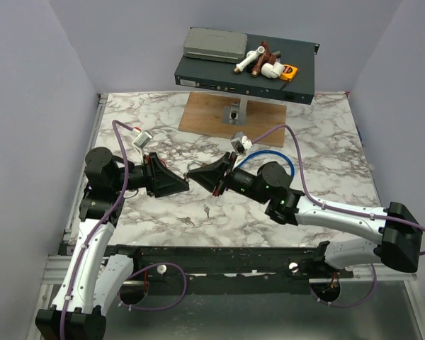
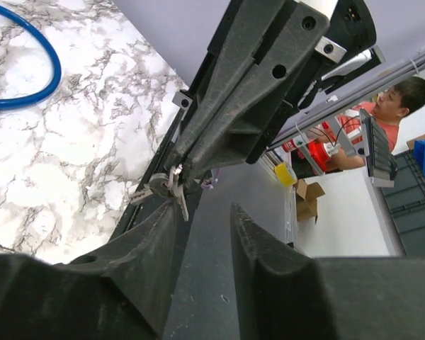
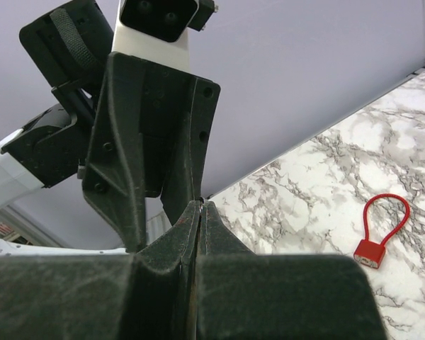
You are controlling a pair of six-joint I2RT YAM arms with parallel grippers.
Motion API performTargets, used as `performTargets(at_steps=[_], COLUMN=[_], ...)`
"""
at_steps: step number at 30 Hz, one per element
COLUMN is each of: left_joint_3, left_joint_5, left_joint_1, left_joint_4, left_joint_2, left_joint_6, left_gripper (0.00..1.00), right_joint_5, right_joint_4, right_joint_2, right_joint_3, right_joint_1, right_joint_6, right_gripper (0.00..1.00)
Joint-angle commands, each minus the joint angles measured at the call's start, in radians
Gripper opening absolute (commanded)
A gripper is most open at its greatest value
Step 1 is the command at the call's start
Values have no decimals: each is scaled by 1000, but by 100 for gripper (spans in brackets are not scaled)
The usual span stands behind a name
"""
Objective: Unlock with the key
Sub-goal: Pick up the key from the center of the board.
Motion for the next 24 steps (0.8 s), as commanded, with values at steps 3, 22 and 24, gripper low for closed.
performTargets(at_steps=[3,22,24], left_joint_3=[43,155,195], left_joint_5=[-70,-100,-121], left_joint_1=[7,7,6], left_joint_4=[-52,-389,-483], left_joint_2=[5,33,42], left_joint_6=[-10,327,435], left_gripper=[28,0,0], right_joint_5=[15,47,46], right_joint_4=[41,23,12], right_joint_2=[22,-4,-15], right_joint_3=[4,-15,-20], right_joint_1=[21,36,36], right_joint_6=[-8,-19,-21], right_gripper=[1,1,1])
